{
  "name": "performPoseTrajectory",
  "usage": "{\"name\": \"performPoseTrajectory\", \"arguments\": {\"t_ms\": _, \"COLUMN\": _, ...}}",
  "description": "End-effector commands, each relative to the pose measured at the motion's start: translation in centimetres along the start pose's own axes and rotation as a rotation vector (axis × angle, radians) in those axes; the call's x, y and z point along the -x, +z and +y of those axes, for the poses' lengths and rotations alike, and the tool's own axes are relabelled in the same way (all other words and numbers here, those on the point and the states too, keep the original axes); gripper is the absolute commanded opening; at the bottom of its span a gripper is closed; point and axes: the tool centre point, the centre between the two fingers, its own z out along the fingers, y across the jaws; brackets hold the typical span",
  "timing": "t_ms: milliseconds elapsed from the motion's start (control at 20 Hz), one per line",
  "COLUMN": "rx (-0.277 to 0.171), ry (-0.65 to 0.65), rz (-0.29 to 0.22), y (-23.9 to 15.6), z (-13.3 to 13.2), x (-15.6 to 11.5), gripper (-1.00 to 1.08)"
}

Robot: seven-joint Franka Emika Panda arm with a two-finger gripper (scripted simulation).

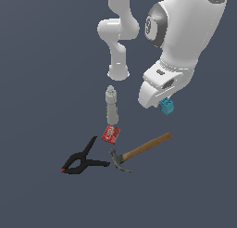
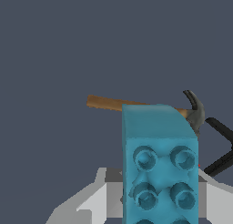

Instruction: Pick up a designated object from a clutter of objects.

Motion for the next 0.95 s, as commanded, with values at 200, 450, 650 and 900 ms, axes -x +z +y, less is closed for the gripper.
{"name": "performPoseTrajectory", "arguments": {"t_ms": 200, "rx": 0.001, "ry": 0.001, "rz": 0.000, "y": -5.4, "z": 2.1, "x": -0.5, "gripper": -1.00}}
{"name": "performPoseTrajectory", "arguments": {"t_ms": 450, "rx": 0.002, "ry": 0.002, "rz": -0.001, "y": -7.9, "z": 3.2, "x": -0.9, "gripper": -1.00}}
{"name": "performPoseTrajectory", "arguments": {"t_ms": 650, "rx": 0.003, "ry": 0.002, "rz": -0.001, "y": -9.1, "z": 3.7, "x": -1.1, "gripper": -1.00}}
{"name": "performPoseTrajectory", "arguments": {"t_ms": 900, "rx": 0.003, "ry": 0.002, "rz": -0.001, "y": -9.5, "z": 3.9, "x": -1.2, "gripper": -1.00}}
